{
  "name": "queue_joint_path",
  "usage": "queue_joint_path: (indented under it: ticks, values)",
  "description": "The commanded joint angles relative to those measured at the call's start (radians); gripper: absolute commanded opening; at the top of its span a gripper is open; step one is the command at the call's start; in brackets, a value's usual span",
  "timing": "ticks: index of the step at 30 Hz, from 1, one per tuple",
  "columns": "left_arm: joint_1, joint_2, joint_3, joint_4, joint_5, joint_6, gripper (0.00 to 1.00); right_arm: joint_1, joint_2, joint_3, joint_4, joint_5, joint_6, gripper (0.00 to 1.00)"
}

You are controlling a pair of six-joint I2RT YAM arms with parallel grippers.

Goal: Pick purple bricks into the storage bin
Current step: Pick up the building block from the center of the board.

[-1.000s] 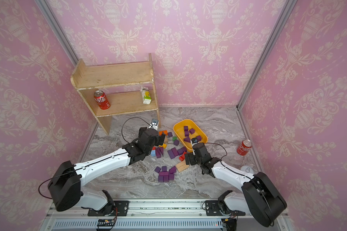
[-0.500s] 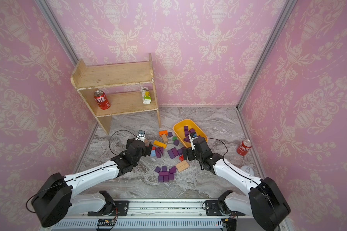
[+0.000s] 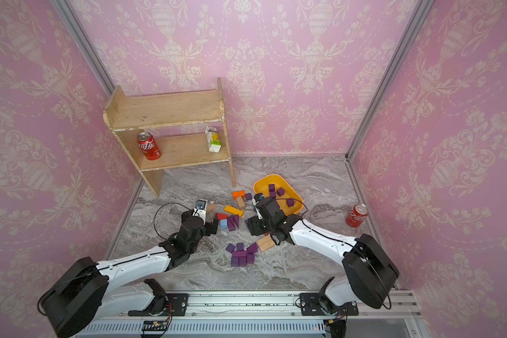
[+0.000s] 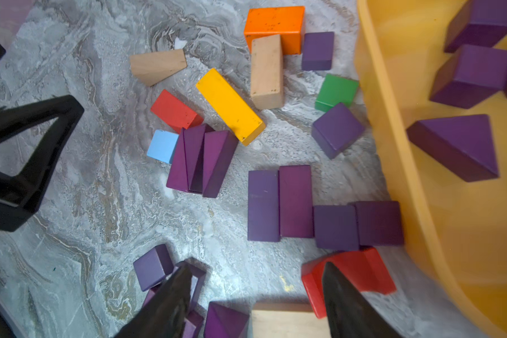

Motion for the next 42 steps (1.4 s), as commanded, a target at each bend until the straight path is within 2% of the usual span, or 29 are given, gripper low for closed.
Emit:
queue_joint_path:
  ticks: [1, 13, 20, 33, 42]
  values:
    - [0.009, 0.023, 0.000, 0.041, 0.009, 0.005, 0.99, 0.021, 0.079, 0.094, -0.037, -0.021, 0.028, 0.67]
    - [0.009, 0.020, 0.002, 0.023, -0.005, -0.024, 0.99, 0.057, 0.309, 0.328, -0.121, -0.068, -0.008, 0.56]
    - [0.011, 0.019, 0.010, 0.005, -0.008, -0.025, 0.99, 0.059, 0.360, 0.410, -0.272, 0.066, -0.020, 0.47]
    - [0.013, 0.025, 0.013, -0.002, -0.015, -0.024, 0.99, 0.058, 0.335, 0.364, -0.357, 0.107, -0.011, 0.52]
    - [0.013, 0.020, 0.014, -0.008, -0.012, -0.028, 0.99, 0.033, 0.360, 0.356, -0.333, 0.065, -0.003, 0.53]
